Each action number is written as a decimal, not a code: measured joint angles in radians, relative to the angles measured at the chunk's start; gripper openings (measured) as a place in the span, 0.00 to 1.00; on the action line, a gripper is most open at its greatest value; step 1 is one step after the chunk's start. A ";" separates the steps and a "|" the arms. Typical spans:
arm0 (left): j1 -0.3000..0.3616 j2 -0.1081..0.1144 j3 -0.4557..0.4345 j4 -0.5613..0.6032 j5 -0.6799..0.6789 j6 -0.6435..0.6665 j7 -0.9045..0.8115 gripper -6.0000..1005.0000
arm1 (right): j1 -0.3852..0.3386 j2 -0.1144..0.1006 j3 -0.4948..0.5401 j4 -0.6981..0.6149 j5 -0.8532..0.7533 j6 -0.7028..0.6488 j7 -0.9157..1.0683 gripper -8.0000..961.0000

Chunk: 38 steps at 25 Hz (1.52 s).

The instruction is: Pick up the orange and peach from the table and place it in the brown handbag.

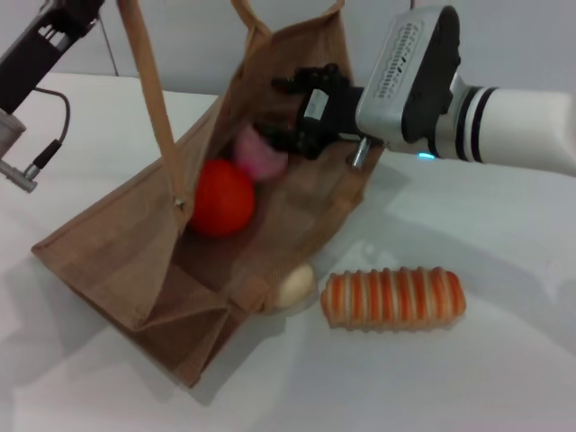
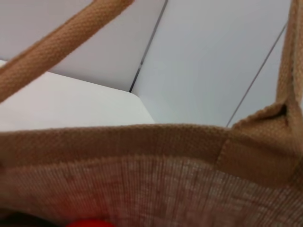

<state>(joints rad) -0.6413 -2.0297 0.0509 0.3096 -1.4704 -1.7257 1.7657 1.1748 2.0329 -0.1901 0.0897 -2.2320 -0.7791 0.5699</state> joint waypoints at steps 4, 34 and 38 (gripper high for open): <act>0.020 0.000 -0.003 0.000 -0.014 0.003 0.007 0.15 | -0.037 -0.003 0.002 0.002 -0.001 -0.074 -0.002 0.66; 0.034 -0.002 -0.051 -0.166 0.073 0.019 0.552 0.49 | -0.475 -0.019 0.468 -0.265 0.007 -0.776 -0.013 0.76; 0.051 -0.004 -0.083 -0.226 0.041 0.039 0.665 0.63 | -0.519 -0.015 0.506 -0.258 0.054 -0.778 -0.087 0.76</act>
<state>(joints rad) -0.5900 -2.0338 -0.0318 0.0831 -1.4296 -1.6862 2.4307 0.6561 2.0174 0.3155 -0.1688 -2.1775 -1.5575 0.4832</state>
